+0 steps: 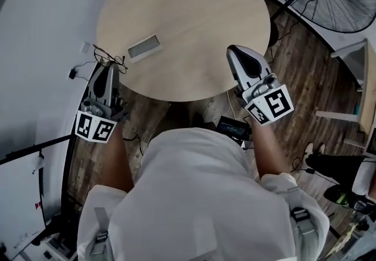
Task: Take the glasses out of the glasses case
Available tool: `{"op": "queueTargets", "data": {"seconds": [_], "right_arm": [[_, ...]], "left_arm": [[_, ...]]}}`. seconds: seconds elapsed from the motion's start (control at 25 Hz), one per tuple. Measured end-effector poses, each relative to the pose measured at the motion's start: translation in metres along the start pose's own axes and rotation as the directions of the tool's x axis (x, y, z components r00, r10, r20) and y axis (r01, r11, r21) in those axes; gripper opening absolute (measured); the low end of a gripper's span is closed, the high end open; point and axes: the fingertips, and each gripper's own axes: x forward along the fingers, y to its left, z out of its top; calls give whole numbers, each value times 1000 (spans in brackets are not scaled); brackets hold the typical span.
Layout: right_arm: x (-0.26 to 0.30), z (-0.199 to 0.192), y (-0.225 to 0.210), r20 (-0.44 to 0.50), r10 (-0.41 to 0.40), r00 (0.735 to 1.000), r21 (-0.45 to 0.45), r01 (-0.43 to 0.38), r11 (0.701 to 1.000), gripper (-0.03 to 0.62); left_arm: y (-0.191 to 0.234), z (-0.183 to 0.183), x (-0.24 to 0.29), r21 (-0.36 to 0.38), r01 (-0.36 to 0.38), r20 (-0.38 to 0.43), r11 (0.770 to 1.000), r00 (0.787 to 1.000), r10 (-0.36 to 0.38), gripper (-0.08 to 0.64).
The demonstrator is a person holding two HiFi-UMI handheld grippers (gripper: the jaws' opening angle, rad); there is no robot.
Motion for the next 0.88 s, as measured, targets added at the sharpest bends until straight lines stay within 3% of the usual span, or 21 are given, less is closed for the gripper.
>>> {"op": "queueTargets", "data": {"seconds": [0.16, 0.36, 0.56, 0.88], "right_arm": [[-19, -1, 12, 11, 7, 1000, 21, -7, 1000, 25], [-32, -4, 28, 18, 31, 999, 35, -31, 999, 25], [-39, -11, 49, 3, 33, 999, 52, -34, 998, 25], [-42, -25, 91, -56, -34, 998, 41, 36, 998, 25]], "left_arm": [[-13, 5, -32, 2, -57, 46, 998, 997, 57, 25], [-26, 2, -60, -2, -83, 22, 997, 996, 83, 26], [-36, -5, -79, -25, -65, 10, 998, 998, 65, 26], [-30, -16, -98, -76, 12, -30, 997, 999, -14, 26]]}}
